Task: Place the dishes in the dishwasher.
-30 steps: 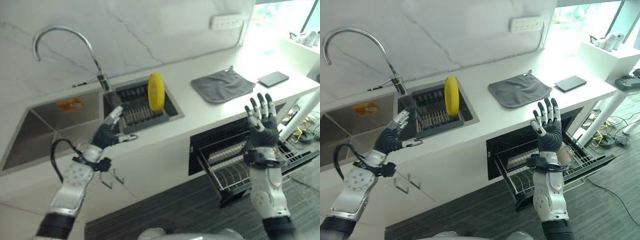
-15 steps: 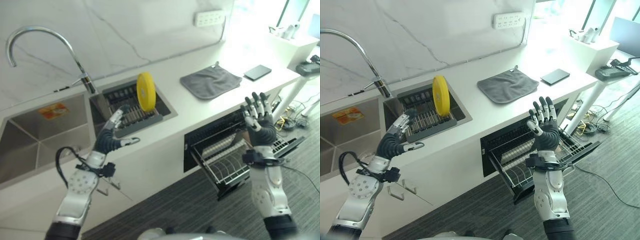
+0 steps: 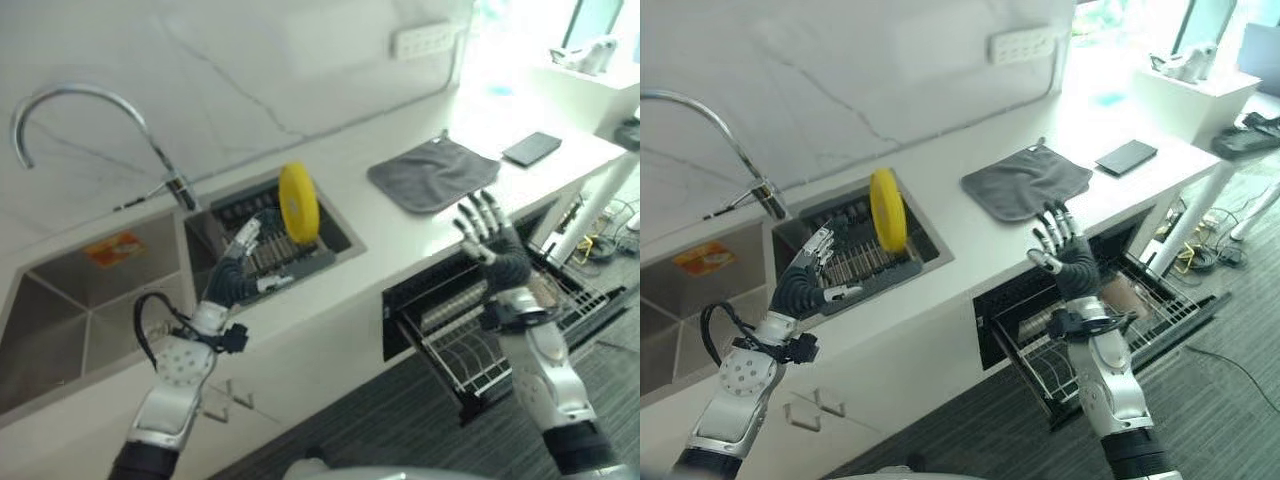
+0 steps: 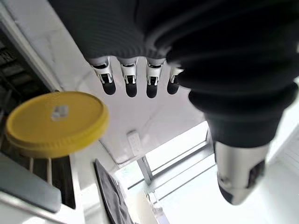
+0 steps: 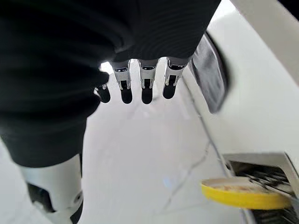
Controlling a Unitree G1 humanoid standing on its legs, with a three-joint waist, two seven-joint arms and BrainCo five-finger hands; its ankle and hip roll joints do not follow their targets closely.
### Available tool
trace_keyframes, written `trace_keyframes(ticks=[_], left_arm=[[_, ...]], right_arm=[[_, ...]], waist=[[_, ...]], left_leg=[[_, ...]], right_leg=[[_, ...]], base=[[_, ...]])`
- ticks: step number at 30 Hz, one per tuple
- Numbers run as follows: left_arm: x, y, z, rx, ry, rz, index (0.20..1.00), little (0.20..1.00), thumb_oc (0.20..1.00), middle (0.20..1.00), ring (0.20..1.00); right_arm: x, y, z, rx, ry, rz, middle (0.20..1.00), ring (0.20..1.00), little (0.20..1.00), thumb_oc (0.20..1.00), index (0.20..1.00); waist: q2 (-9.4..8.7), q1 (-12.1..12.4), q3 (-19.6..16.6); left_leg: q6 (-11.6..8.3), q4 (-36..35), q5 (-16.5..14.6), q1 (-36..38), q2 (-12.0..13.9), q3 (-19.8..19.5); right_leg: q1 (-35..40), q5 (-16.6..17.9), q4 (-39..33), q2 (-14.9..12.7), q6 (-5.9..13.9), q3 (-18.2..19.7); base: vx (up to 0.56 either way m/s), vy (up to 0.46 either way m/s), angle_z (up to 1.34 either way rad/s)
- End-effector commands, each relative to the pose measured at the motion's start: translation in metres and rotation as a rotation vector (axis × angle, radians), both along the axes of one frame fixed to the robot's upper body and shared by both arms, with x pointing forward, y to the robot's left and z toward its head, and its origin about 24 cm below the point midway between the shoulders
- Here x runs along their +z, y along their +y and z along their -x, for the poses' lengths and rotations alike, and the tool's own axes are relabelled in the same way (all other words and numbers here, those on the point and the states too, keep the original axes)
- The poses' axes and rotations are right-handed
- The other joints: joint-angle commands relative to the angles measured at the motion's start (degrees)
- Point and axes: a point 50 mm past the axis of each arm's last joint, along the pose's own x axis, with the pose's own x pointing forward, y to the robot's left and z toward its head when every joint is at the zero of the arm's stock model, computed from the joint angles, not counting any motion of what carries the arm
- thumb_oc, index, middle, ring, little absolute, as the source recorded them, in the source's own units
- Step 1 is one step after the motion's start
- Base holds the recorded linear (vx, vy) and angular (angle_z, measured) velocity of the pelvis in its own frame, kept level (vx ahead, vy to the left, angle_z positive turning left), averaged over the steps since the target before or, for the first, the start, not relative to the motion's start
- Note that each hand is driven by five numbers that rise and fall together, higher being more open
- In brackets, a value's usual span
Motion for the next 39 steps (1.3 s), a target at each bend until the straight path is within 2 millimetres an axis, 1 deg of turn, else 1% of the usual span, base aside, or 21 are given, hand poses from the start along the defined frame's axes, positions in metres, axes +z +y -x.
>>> trace_keyframes(ticks=[1,3,5,11,12,14,17,19,21,28,29,32,36,39], left_arm=[[0.027,0.008,-0.001,-0.035,-0.119,-0.057,1.0,1.0,1.0,1.0,1.0],[0.027,0.008,0.0,-0.043,-0.115,-0.059,1.0,1.0,1.0,1.0,1.0],[0.027,0.008,0.001,-0.049,-0.113,-0.063,1.0,1.0,1.0,1.0,1.0],[0.027,0.009,0.0,-0.064,-0.114,-0.08,1.0,1.0,1.0,1.0,1.0],[0.028,0.007,0.0,-0.077,-0.116,-0.088,1.0,1.0,1.0,1.0,1.0],[0.028,0.006,0.0,-0.083,-0.114,-0.093,1.0,1.0,1.0,1.0,1.0],[0.028,0.004,-0.001,-0.095,-0.106,-0.099,1.0,1.0,1.0,1.0,1.0],[0.029,0.003,-0.002,-0.107,-0.102,-0.106,1.0,1.0,1.0,1.0,1.0],[0.031,0.003,-0.004,-0.132,-0.102,-0.108,1.0,1.0,1.0,1.0,1.0],[0.035,0.001,-0.006,-0.187,-0.096,-0.119,1.0,1.0,1.0,1.0,1.0],[0.035,-0.001,-0.006,-0.211,-0.093,-0.121,1.0,1.0,1.0,1.0,1.0],[0.036,-0.001,-0.006,-0.233,-0.09,-0.127,1.0,1.0,1.0,1.0,1.0],[0.038,-0.001,-0.005,-0.266,-0.081,-0.131,1.0,1.0,1.0,1.0,1.0],[0.038,-0.002,-0.004,-0.296,-0.075,-0.125,1.0,1.0,1.0,1.0,1.0]], right_arm=[[0.036,0.008,-0.004,0.011,-0.169,-0.054,1.0,1.0,1.0,1.0,1.0],[0.038,0.005,-0.009,-0.029,-0.174,-0.106,1.0,1.0,1.0,1.0,1.0],[0.041,0.003,-0.01,-0.048,-0.189,-0.108,1.0,1.0,1.0,1.0,1.0],[0.049,0.001,-0.014,-0.051,-0.206,-0.075,1.0,1.0,1.0,1.0,1.0],[0.05,0.001,-0.016,-0.063,-0.21,-0.061,1.0,1.0,1.0,1.0,1.0],[0.053,0.001,-0.018,-0.068,-0.218,-0.051,1.0,1.0,1.0,1.0,1.0],[0.062,0.002,-0.022,-0.081,-0.245,-0.026,1.0,1.0,1.0,1.0,1.0],[0.071,0.002,-0.026,-0.088,-0.263,-0.014,1.0,1.0,1.0,1.0,1.0],[0.084,-0.002,-0.035,-0.112,-0.268,-0.014,1.0,1.0,1.0,1.0,1.0],[0.091,-0.011,-0.052,-0.137,-0.205,-0.084,1.0,1.0,1.0,1.0,1.0],[0.092,-0.014,-0.059,-0.143,-0.17,-0.098,1.0,1.0,1.0,1.0,1.0],[0.093,-0.016,-0.066,-0.163,-0.143,-0.102,1.0,1.0,1.0,1.0,1.0],[0.1,-0.03,-0.072,-0.218,-0.138,-0.075,1.0,1.0,1.0,1.0,1.0],[0.107,-0.048,-0.077,-0.289,-0.127,-0.065,1.0,1.0,1.0,1.0,1.0]], waist=[[-0.28,2.6,-0.6],[-0.33,3.5,-0.9],[-0.26,4.0,-1.1],[-0.39,4.6,-1.6],[-0.43,5.3,-1.7],[-0.46,5.6,-1.9],[-0.58,6.2,-2.1],[-0.73,6.8,-2.3],[-0.96,7.6,-2.3],[-1.55,8.9,-2.4],[-1.69,9.6,-2.3],[-1.87,10.4,-2.2],[-2.05,11.0,-2.0],[-2.2,11.1,-1.8]], left_leg=[[0.05,0.2,-0.7,-1.5,-0.4,-4.4],[0.73,0.2,-1.7,-1.2,-1.6,-6.9],[1.02,0.2,-2.2,-0.9,-2.0,-8.1],[1.56,0.2,-2.8,-0.7,-2.3,-9.4],[1.56,0.2,-3.1,-0.4,-2.4,-9.9],[1.67,0.2,-3.0,-0.6,-2.5,-10.2],[1.72,0.2,-3.2,-0.5,-2.5,-10.6],[1.69,0.2,-3.3,-0.5,-2.5,-10.9],[1.6,0.2,-3.3,-0.6,-2.4,-11.3],[1.42,0.2,-3.3,-0.4,-2.3,-12.3],[1.44,0.2,-3.4,-0.3,-2.5,-13.0],[1.49,0.2,-3.7,0.0,-2.7,-13.7],[1.54,0.2,-3.9,0.3,-2.8,-14.0],[1.55,0.2,-4.2,0.8,-3.0,-13.4]], right_leg=[[3.7,-3.0,2.9,0.1,0.75,-4.8],[3.5,-3.0,2.8,0.2,0.87,-3.1],[3.3,-3.0,2.7,0.2,1.01,-2.2],[3.1,-2.7,2.3,0.1,1.28,-0.9],[3.5,-2.8,2.1,0.1,1.41,-0.8],[3.5,-2.5,1.8,0.1,1.36,-0.9],[3.7,-2.5,1.6,0.2,1.36,-1.0],[3.8,-2.4,1.5,0.2,1.34,-1.3],[4.1,-2.4,1.3,0.1,1.34,-1.8],[5.0,-2.3,0.8,0.0,1.35,-2.6],[5.3,-2.3,0.7,0.1,1.28,-2.8],[5.8,-2.7,0.7,0.2,1.18,-2.9],[6.1,-2.7,0.8,0.0,1.26,-3.3],[6.6,-2.8,1.0,-0.1,1.34,-3.9]], base=[[0.0,0.014,0.14],[0.0,-0.007,0.23],[0.0,-0.017,0.25],[0.0,-0.021,0.04],[0.0,-0.039,0.01],[0.01,-0.021,0.06],[0.02,-0.012,0.06],[0.03,-0.003,0.06],[0.05,0.005,0.13],[0.06,0.004,0.23],[0.08,0.001,0.18],[0.07,-0.002,0.17],[0.07,0.013,0.12],[0.11,0.02,0.19]])
